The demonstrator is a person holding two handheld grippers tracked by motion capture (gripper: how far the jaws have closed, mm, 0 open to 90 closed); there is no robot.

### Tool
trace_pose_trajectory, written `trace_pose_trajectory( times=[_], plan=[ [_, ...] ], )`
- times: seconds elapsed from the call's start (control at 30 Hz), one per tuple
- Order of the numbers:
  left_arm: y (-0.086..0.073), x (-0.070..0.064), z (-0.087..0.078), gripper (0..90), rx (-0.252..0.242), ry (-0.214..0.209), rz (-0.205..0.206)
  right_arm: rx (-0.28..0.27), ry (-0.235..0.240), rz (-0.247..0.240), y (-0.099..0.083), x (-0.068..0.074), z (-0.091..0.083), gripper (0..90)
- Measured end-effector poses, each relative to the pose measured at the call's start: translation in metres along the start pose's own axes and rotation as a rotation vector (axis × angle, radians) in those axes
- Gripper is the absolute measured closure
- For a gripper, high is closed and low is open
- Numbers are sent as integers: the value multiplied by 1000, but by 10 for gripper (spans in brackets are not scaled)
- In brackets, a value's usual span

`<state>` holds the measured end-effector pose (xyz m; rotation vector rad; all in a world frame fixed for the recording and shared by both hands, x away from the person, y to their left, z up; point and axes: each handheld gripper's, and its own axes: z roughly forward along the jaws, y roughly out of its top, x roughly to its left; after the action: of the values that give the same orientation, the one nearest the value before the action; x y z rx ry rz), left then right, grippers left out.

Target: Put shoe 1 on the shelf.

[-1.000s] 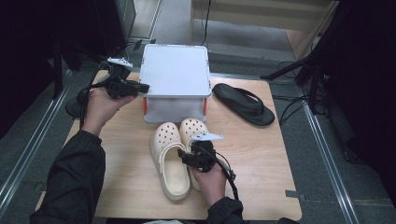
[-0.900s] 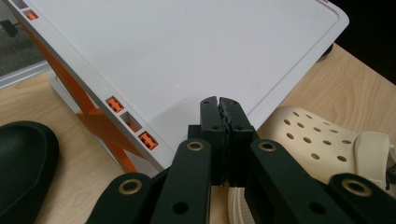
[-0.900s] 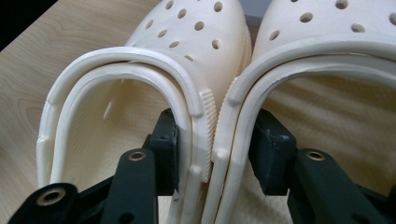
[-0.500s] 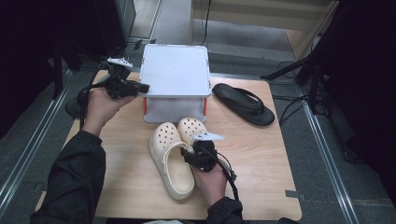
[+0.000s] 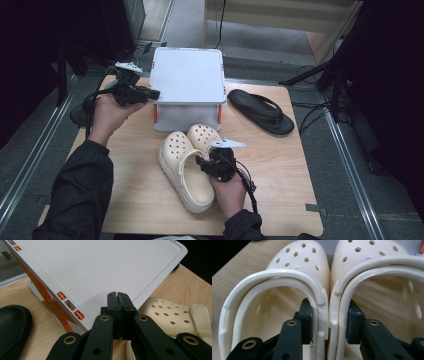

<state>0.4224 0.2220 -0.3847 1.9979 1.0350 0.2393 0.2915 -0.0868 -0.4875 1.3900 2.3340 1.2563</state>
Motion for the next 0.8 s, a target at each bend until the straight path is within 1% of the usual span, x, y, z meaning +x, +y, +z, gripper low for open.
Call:
trace_pose_trajectory(
  times=[0.07,0.23,0.43,0.5,0.63,0.73,0.8],
  plan=[
    [0,0,0,895,-2,-2,1,0,10,-5,3,0,-1,657],
    [0,0,0,895,0,-4,2,5,11,-24,12,0,-1,657],
    [0,0,0,895,1,-2,0,0,29,-46,29,-7,0,657],
    [0,0,0,895,0,-2,-3,-2,34,-57,37,-9,2,657],
    [0,0,0,895,-2,-2,-4,-8,22,-82,52,-12,10,657],
    [0,-1,3,895,-6,-11,-3,-9,15,-82,64,-15,16,656],
    [1,-3,3,896,-6,-4,-1,-7,10,-82,72,-17,21,656]
  ],
)
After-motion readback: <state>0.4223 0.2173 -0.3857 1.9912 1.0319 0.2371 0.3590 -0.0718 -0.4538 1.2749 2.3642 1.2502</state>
